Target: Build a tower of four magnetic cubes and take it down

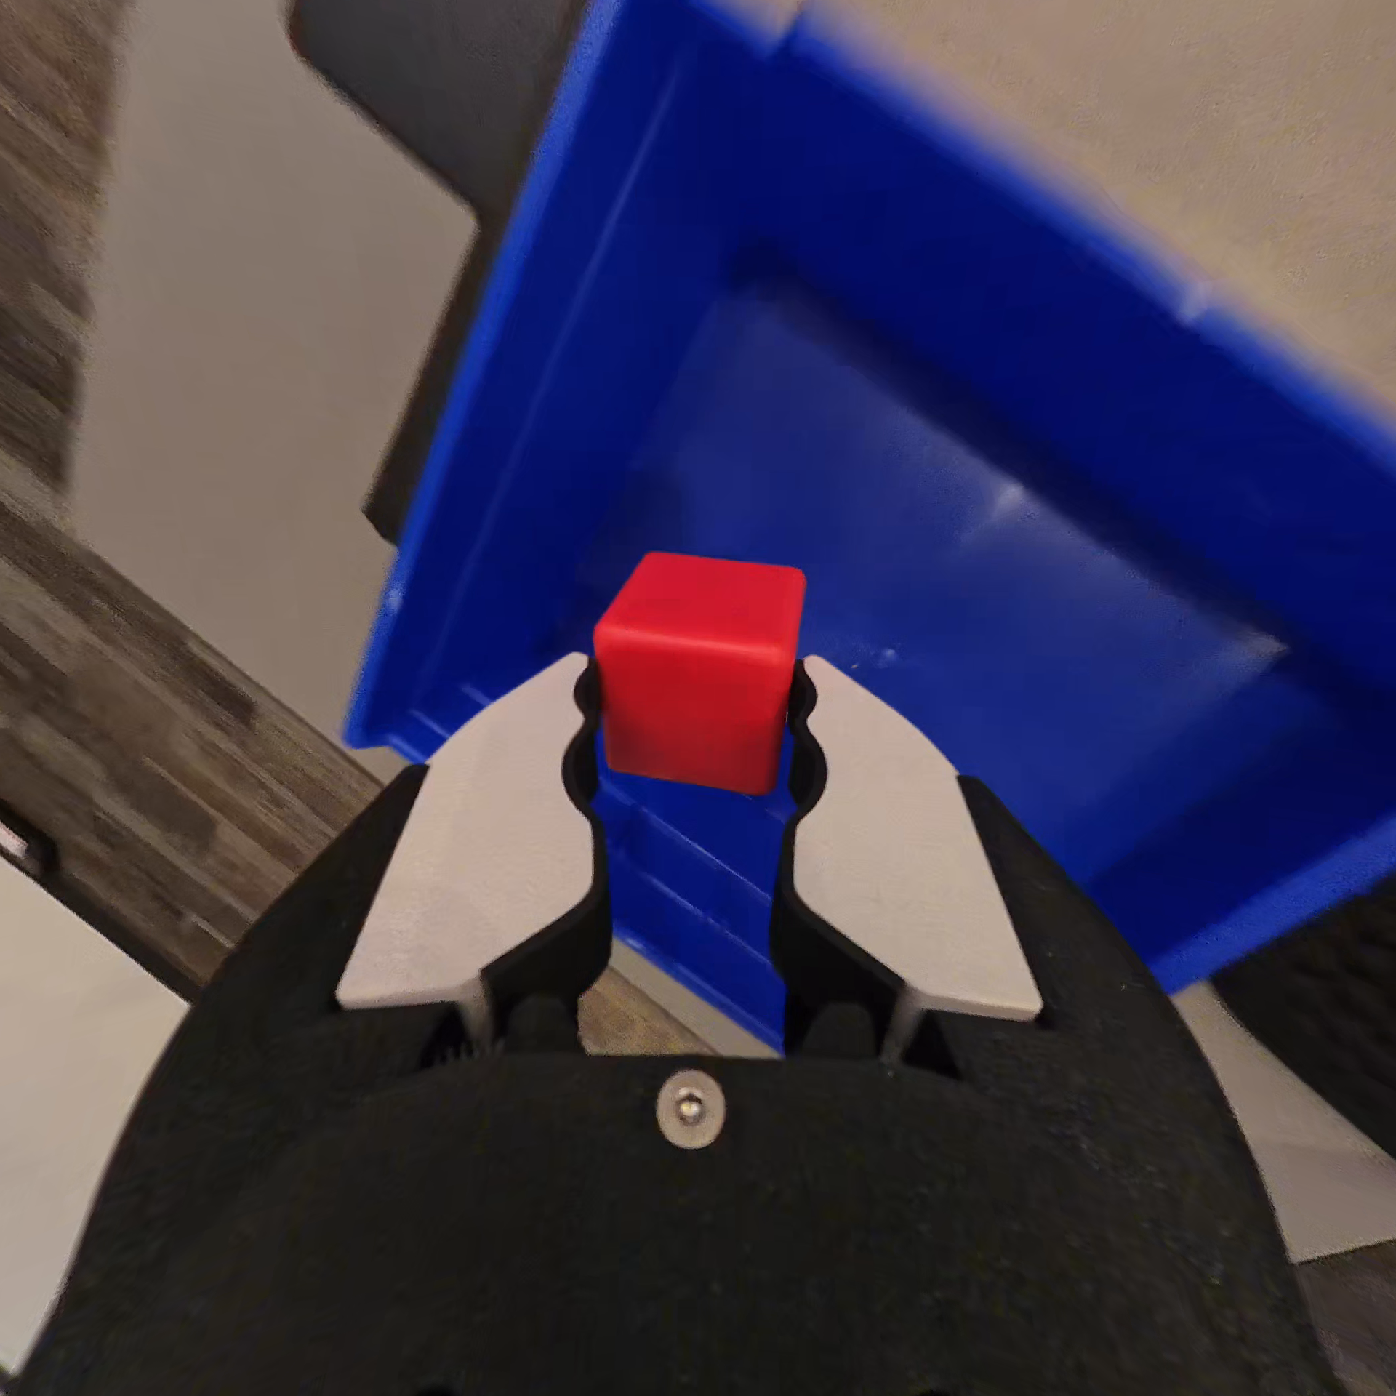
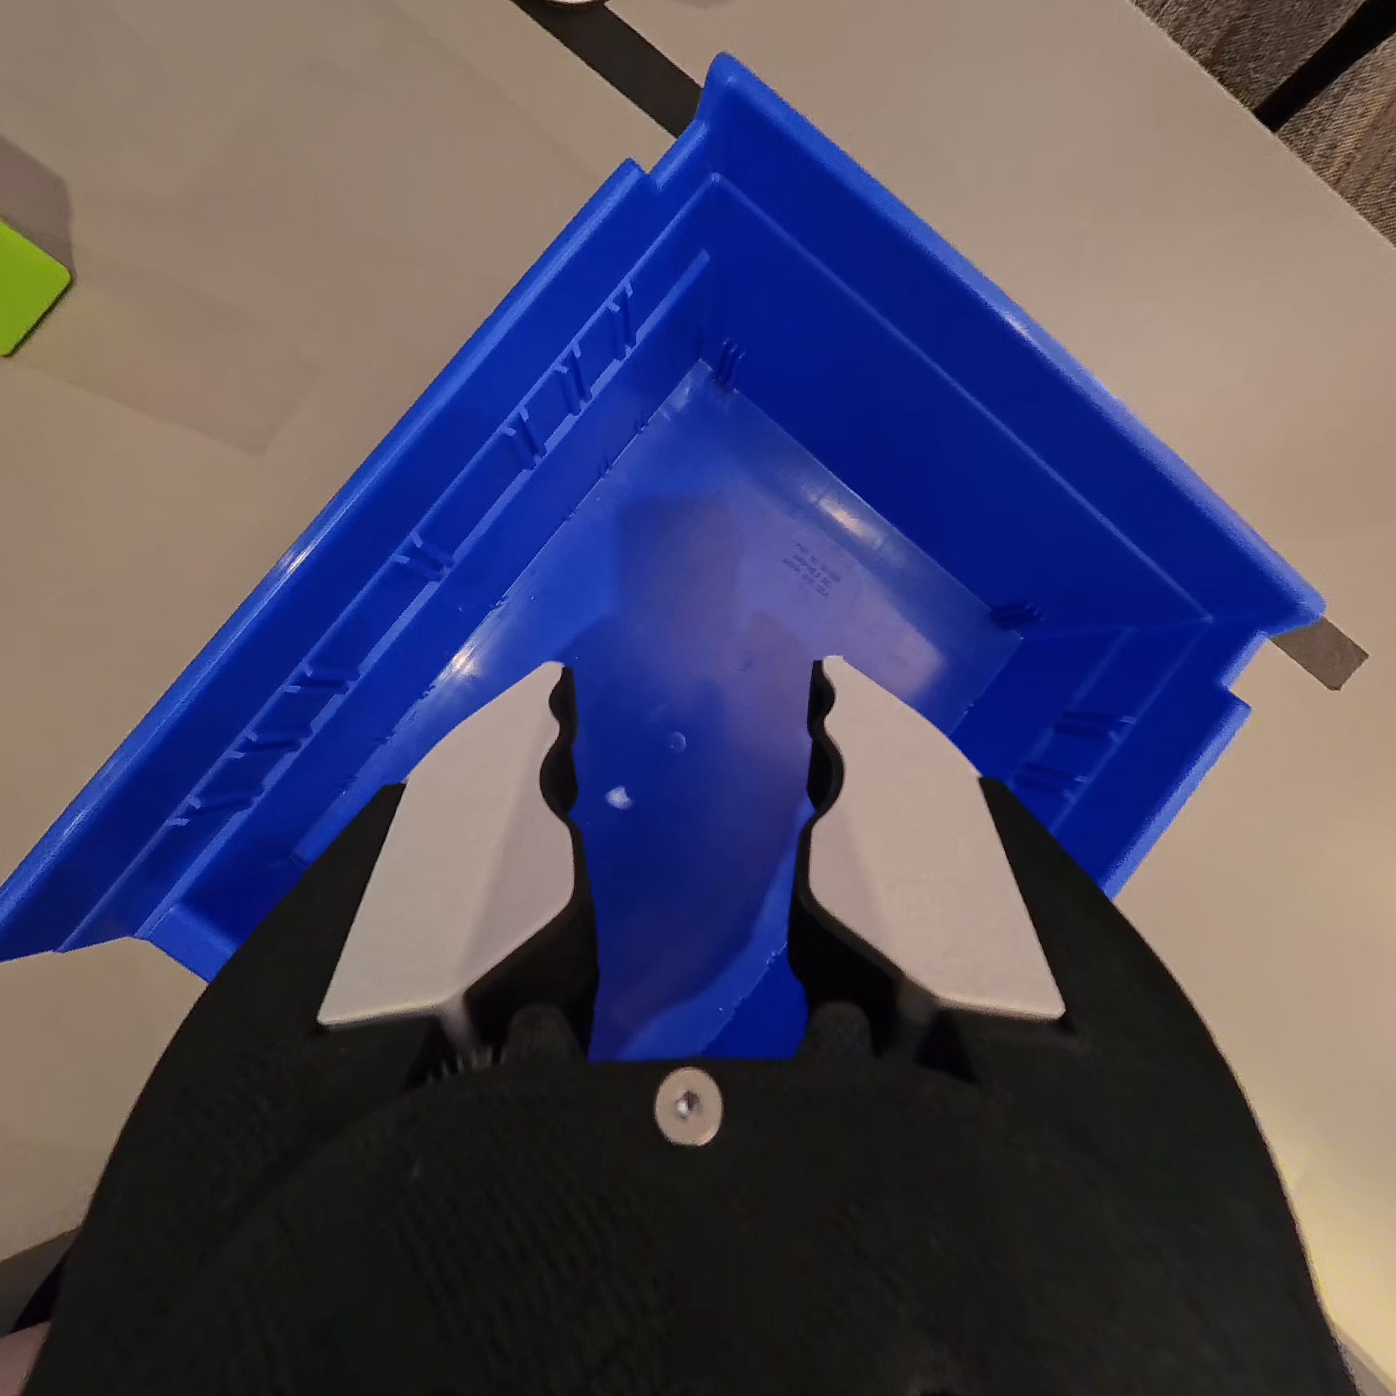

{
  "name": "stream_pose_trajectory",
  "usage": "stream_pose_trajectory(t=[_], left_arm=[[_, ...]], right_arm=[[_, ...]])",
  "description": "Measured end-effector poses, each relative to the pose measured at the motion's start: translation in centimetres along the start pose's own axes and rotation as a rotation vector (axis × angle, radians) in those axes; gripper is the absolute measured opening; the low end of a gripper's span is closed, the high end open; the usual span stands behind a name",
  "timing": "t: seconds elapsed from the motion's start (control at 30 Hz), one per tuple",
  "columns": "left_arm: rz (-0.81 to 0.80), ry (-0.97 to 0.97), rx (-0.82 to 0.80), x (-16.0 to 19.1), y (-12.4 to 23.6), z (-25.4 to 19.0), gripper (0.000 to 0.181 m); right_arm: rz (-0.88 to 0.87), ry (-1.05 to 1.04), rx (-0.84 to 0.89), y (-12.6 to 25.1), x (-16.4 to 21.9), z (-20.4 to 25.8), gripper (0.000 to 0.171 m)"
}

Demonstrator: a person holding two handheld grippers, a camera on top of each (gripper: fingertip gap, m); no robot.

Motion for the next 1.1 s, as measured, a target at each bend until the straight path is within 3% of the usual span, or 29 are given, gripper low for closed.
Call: stream_pose_trajectory(t=[0.2, 0.43, 0.7, 1.1], left_arm=[[-0.28, -0.212, -0.054, -11.3, 10.4, -6.7, 0.048], [-0.302, -0.397, 0.072, -20.1, 11.0, -16.7, 0.048], [-0.125, -0.573, 0.064, -23.4, 7.3, -20.1, 0.048], [-0.023, -0.632, 0.065, -23.9, 5.1, -20.6, 0.048]], right_arm=[[0.005, 0.003, 0.003, -0.1, -0.1, 0.0, 0.061], [-0.009, 0.032, -0.002, 0.1, -0.5, 0.7, 0.059], [-0.028, 0.015, -0.006, 0.7, -0.2, 0.5, 0.059], [-0.022, 0.009, -0.027, 0.8, 0.1, 0.5, 0.059]])
Point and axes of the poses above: each gripper's, where its closed fingertips meet, y back along the fingers, x out of its underside, z = x × y across the jaws, the point moved 2 cm from there along y, back along the fingers, and after that the axes turned 4 degrees about -y, right-handed, at the moved point
